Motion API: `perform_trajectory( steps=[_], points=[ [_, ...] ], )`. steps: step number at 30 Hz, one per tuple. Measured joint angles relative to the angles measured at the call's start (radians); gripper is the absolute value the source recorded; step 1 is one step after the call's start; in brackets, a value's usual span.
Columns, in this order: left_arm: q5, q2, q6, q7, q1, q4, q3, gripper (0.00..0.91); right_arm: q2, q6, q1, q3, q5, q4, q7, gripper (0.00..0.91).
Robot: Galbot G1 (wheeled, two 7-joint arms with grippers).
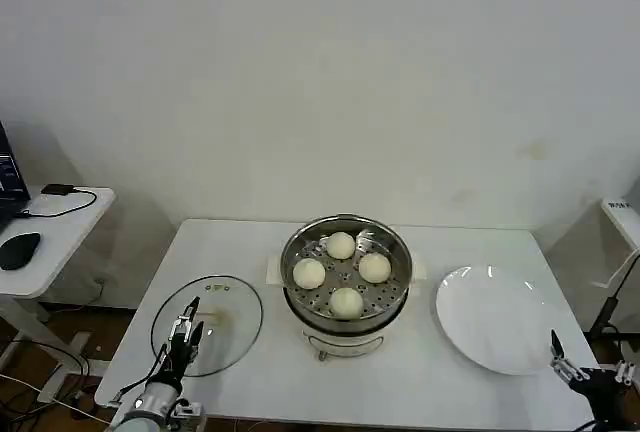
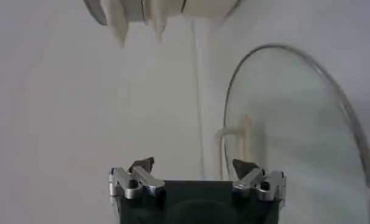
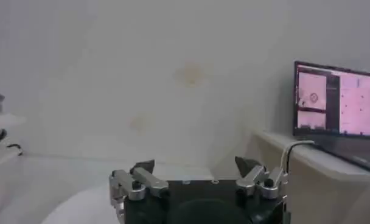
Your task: Take steamed baozi put them in steamer then cover it.
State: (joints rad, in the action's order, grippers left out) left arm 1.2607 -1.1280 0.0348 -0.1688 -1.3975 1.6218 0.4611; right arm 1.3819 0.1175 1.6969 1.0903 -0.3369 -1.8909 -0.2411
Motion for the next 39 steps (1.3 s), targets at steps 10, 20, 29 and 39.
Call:
perform_trajectory(
  steps=[10,20,29,39],
  points=[
    [0.014,-0.009,0.004,0.006,0.069,-0.058,-0.014,0.907,0.013,0.005,0.006,0.000,0.006,0.005,-0.002,0.907],
    [0.019,-0.021,0.009,0.006,0.129,-0.104,-0.037,0.000,0.022,0.009,0.008,-0.001,0.012,0.009,-0.004,0.907],
    [0.012,-0.031,0.005,-0.002,0.149,-0.142,-0.045,0.000,0.027,0.010,0.009,-0.001,0.015,0.011,-0.003,0.907],
    [-0.001,-0.036,-0.001,-0.013,0.150,-0.152,-0.041,0.000,0.032,0.013,0.013,-0.005,0.020,0.007,-0.004,0.907]
  ],
)
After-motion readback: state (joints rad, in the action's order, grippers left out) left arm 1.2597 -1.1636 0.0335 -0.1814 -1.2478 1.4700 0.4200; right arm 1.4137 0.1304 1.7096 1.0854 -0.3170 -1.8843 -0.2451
